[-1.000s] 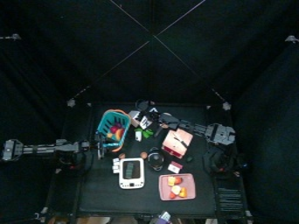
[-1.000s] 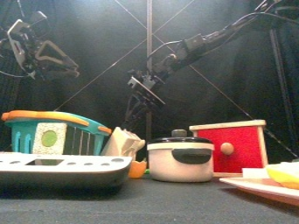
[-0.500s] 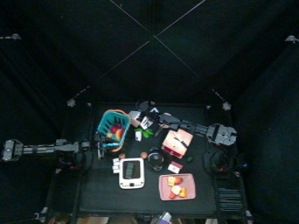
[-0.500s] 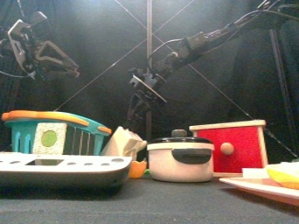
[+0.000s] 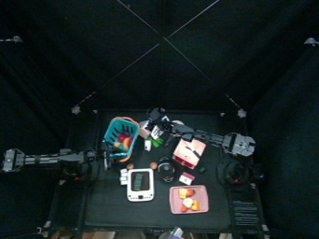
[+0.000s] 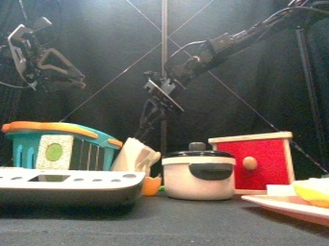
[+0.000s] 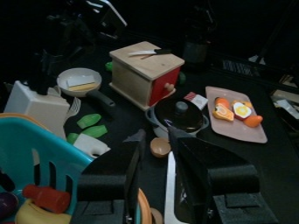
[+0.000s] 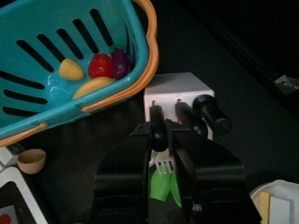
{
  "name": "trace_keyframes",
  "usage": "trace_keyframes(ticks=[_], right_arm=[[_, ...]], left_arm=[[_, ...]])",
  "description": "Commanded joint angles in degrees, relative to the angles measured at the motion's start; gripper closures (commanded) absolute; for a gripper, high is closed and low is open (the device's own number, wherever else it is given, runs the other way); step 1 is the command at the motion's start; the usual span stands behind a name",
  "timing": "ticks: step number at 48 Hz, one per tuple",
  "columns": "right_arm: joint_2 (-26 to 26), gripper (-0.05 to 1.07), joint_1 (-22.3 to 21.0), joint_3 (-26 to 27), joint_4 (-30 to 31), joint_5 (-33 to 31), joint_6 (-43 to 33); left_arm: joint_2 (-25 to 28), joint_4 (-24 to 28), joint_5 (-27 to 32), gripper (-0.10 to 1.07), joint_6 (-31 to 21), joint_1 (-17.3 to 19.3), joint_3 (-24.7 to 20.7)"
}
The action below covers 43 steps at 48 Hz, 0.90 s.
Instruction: Grab cleaver
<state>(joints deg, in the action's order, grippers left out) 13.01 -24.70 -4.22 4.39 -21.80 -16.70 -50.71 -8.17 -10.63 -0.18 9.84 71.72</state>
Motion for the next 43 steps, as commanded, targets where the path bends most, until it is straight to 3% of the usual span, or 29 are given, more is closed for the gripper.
trace_keyframes(ticks=[1,16,43], right_arm=[[-3.5,0.52,0.3,-0.2,0.3,0.8,0.1],[-4.7,0.52,0.1,-3.0,0.2,4.0,0.1],[-4.7,0.52,0.4,-3.0,0.3,4.6,0.2]], left_arm=[[0.1,-0.1,-0.4,0.28,0.1,0.1,-1.1],[0.1,0.0,-0.4,0.28,0.3,0.3,-1.0],[0.0,0.1,-0.4,0.28,0.4,0.3,-1.5]])
